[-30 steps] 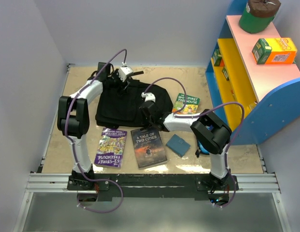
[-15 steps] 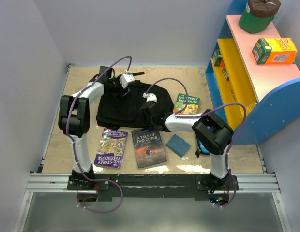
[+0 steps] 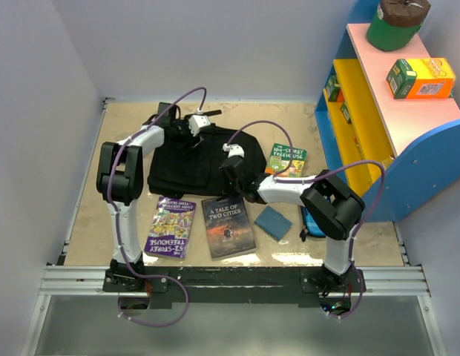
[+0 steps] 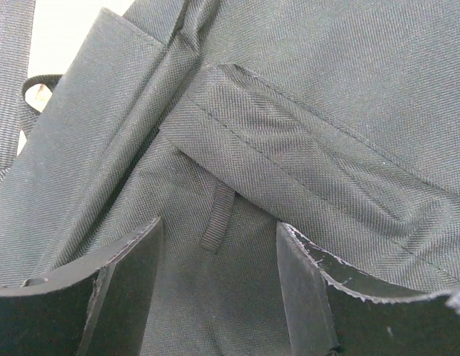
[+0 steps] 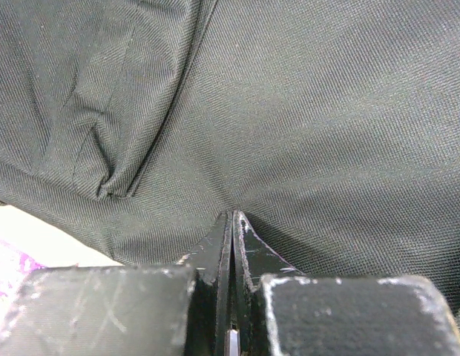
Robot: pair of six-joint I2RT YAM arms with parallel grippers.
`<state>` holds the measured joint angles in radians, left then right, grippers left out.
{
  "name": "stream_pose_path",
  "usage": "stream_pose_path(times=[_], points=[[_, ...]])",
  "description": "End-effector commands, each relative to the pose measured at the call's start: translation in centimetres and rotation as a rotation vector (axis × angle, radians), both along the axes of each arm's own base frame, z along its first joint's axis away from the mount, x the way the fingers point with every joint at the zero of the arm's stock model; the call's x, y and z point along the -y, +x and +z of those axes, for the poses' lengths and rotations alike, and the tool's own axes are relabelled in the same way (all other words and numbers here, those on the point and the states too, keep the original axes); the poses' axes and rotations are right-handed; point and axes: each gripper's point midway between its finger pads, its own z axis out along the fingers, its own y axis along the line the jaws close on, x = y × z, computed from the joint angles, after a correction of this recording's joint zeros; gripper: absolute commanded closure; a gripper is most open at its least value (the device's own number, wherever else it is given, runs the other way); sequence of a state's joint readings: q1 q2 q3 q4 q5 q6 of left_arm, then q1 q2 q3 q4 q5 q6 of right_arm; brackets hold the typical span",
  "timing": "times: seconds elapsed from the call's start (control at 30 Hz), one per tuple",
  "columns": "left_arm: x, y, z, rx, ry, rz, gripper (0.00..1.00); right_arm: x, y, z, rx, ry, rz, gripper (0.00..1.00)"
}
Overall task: Pack the student bag
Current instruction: Unzip the student bag at the center of the board.
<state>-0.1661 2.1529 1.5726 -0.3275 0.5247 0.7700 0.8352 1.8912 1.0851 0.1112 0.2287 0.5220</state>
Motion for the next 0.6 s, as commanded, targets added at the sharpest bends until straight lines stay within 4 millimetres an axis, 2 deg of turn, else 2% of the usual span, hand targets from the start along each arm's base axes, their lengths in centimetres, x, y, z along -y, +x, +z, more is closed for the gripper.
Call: stream_pose_path(times=[0.0, 0.07, 0.13, 0.17, 0.2, 0.27, 0.3, 0.33, 0.37, 0.47, 0.5, 0.57], points=[[0.9, 1.3, 0.2, 0.055, -0.011, -0.031, 0.35, 1.1, -2.0, -1.3, -0.07, -0.042, 0.043, 1.0], [0.7, 1.4, -0.1, 0.057, -0.004, -0.024, 0.36, 1.0, -2.2, -1.2, -0.072, -0.034, 0.051, 1.0], [0.6, 1.4, -0.5, 0.057, 0.006, -0.029, 0.46, 1.0, -2.3, -1.2, -0.076, -0.032, 0.055, 1.0], [0.4, 1.5, -0.5, 0.057, 0.016, -0.026, 0.53, 1.1, -2.4, -1.3, -0.077, -0.033, 0.055, 1.0], [0.4, 1.6, -0.7, 0.059, 0.023, -0.03, 0.65, 1.1, -2.4, -1.3, -0.078, -0.032, 0.056, 1.0], [0.4, 1.7, -0.8, 0.044, 0.037, -0.032, 0.81, 1.1, -2.8, -1.4, -0.09, -0.029, 0.065, 1.0], [0.2, 1.6, -1.3, 0.033, 0.048, -0.034, 0.92, 1.1, -2.8, -1.4, -0.092, -0.027, 0.066, 1.0], [0.0, 1.6, -1.3, 0.031, 0.056, -0.032, 0.96, 1.0, -2.9, -1.3, -0.091, -0.025, 0.067, 1.0], [-0.1, 1.6, -1.5, 0.032, 0.065, -0.031, 1.0, 1.0, -2.9, -1.3, -0.093, -0.026, 0.068, 1.0], [-0.5, 0.9, -1.9, 0.028, 0.079, -0.04, 1.0, 0.9, -2.8, -1.1, -0.093, -0.018, 0.064, 1.0], [-0.4, 0.9, -1.4, 0.041, 0.079, -0.047, 1.0, 0.9, -2.8, -1.0, -0.092, -0.017, 0.065, 1.0], [-0.5, -0.2, -1.6, 0.028, 0.08, -0.06, 1.0, 0.7, -2.4, -0.6, -0.085, -0.013, 0.061, 1.0]])
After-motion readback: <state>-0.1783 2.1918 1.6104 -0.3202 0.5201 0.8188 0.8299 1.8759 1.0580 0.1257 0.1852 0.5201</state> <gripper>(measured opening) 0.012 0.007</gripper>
